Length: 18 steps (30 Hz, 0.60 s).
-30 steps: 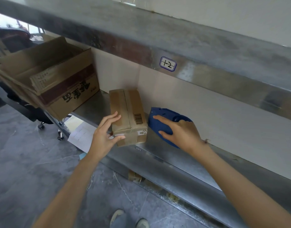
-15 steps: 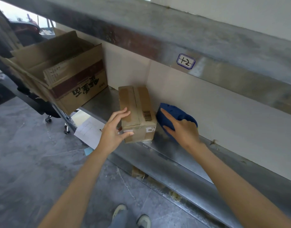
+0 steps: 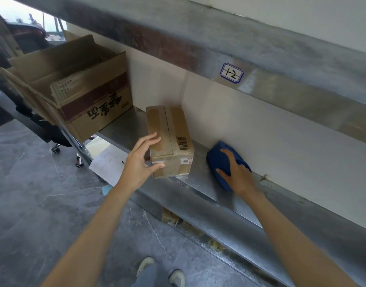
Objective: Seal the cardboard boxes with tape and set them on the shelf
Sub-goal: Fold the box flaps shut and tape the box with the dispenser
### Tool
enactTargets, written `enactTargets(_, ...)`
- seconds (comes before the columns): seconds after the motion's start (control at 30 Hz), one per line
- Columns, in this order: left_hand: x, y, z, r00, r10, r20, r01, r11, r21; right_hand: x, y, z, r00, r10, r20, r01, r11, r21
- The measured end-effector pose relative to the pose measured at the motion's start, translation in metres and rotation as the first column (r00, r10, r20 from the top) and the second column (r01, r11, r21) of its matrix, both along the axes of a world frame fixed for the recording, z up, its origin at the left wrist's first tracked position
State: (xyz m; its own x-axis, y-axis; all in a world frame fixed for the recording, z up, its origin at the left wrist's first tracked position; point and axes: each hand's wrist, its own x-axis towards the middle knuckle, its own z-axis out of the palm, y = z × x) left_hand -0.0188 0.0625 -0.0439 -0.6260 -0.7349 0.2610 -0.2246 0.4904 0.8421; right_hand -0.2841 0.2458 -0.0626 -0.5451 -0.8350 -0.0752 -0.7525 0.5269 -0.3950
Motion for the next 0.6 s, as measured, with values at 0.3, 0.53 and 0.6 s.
enactTargets(0.3, 0.001, 0.002, 0.008, 0.996, 0.03, 0.08, -0.02, 0.993, -0.118, -0.007, 0.004, 0.011, 0.988, 0.055, 0.141, -0.06, 0.998, 0.034)
enactTargets(0.53, 0.007, 0.006, 0.008, 0.995, 0.054, 0.086, -0.041, 0.988, -0.152, 0.01, 0.0, 0.057, 0.987, 0.086, -0.137, -0.089, 0.996, -0.016)
enactTargets(0.6, 0.008, 0.007, 0.008, 0.993, 0.068, 0.101, -0.052, 0.987, -0.153, 0.02, -0.009, 0.07, 0.967, 0.204, -0.153, -0.22, 0.971, -0.097)
